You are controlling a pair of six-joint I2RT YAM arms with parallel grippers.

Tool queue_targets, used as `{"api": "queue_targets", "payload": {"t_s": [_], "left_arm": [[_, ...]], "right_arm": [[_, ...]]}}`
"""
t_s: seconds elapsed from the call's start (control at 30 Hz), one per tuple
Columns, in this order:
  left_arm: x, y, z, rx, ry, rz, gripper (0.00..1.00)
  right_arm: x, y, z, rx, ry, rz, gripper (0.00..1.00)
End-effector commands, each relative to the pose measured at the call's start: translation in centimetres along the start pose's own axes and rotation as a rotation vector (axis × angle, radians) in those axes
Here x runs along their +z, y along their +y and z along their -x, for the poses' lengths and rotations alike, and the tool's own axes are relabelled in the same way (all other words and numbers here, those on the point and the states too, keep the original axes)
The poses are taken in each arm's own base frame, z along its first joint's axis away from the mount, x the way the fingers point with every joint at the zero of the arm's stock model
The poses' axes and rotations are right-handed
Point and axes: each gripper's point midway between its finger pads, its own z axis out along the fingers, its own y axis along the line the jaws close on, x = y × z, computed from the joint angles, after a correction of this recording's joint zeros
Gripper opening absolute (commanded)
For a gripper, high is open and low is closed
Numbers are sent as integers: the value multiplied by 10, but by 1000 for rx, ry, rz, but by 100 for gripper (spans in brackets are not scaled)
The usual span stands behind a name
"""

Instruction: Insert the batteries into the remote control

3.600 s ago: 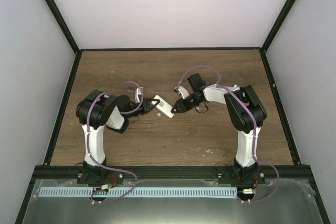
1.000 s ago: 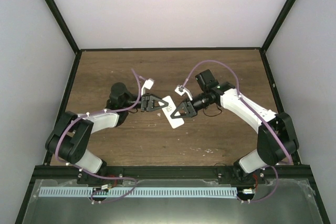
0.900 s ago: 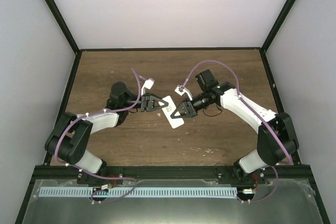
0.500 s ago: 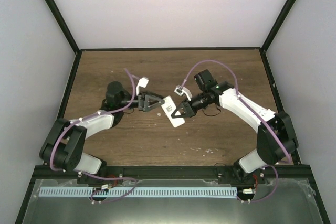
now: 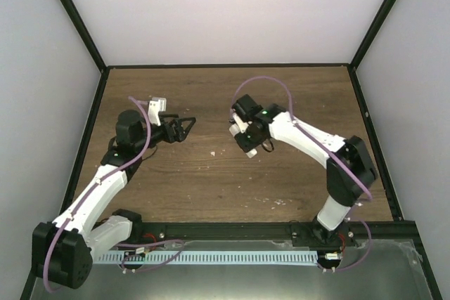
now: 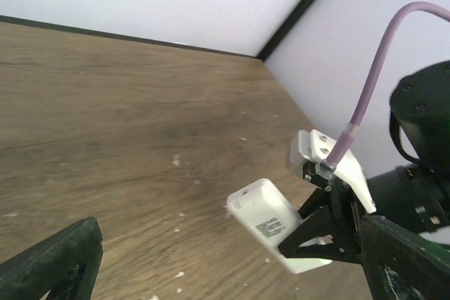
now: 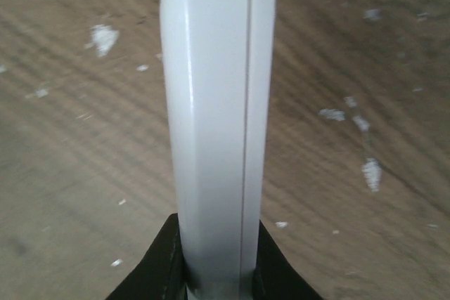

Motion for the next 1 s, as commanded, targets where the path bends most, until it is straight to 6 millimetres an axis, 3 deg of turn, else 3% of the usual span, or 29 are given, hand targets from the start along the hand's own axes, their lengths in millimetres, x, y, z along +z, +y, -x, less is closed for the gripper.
{"api": "queue_targets", "payload": {"t_s": [0.0, 0.1, 0.23, 0.4, 0.6, 0.97], "left_arm": [[-15, 27, 5, 8, -3, 211, 100], [-20, 32, 9, -4, -7, 261, 100], [-26, 36, 9, 2, -7, 308, 100], [-33, 35, 8, 9, -11, 325, 100], [-40, 35, 6, 2, -19, 341, 100], [-43, 37, 0, 5, -3, 353, 100]], "right_arm": [[-3, -32, 15, 31, 32, -336, 1], [19, -25, 21, -11, 71, -399, 1], [49, 0, 32, -105, 75, -436, 1], [75, 23, 31, -156, 86, -431, 1], [92, 34, 22, -176, 99, -407, 1], [95, 54, 13, -172, 92, -323, 27]]}}
